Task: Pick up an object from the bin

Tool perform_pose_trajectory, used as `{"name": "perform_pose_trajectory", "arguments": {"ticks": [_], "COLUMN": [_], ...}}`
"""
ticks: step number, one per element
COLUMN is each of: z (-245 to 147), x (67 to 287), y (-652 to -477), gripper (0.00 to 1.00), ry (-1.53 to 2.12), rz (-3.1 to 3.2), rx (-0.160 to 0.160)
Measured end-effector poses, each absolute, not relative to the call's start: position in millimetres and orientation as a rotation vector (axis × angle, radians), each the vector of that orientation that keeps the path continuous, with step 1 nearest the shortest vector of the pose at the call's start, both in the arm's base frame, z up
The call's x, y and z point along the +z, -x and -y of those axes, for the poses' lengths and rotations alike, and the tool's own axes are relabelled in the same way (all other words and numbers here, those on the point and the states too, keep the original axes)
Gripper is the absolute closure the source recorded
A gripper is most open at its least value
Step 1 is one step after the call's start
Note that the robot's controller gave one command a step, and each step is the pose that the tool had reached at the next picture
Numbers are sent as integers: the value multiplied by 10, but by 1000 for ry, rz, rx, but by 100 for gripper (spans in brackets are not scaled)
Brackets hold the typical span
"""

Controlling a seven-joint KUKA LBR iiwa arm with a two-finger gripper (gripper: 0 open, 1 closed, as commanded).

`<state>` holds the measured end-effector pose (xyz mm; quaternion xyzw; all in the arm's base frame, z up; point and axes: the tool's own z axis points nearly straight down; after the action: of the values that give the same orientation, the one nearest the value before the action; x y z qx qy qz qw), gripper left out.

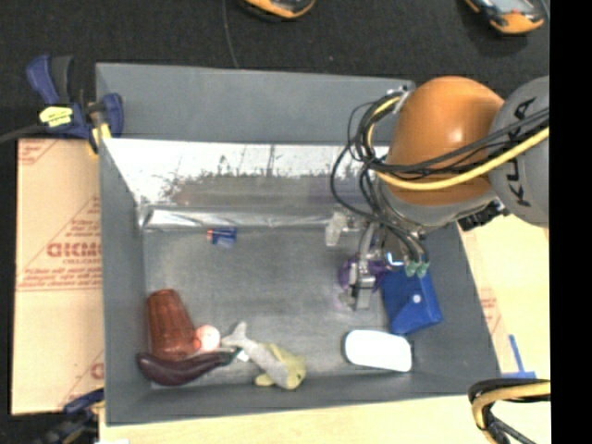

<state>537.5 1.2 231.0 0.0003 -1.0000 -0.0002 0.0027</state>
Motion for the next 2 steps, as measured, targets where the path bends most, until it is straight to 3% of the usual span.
{"name": "perform_pose_trajectory", "arguments": {"ticks": [1, 2], "z": [-13, -561], "x": [2358, 1566], "y": [-5389, -5190], "gripper": [0, 0], "ry": [-1, -28], "rz": [3145, 3148], "rx": [-1, -3]}}
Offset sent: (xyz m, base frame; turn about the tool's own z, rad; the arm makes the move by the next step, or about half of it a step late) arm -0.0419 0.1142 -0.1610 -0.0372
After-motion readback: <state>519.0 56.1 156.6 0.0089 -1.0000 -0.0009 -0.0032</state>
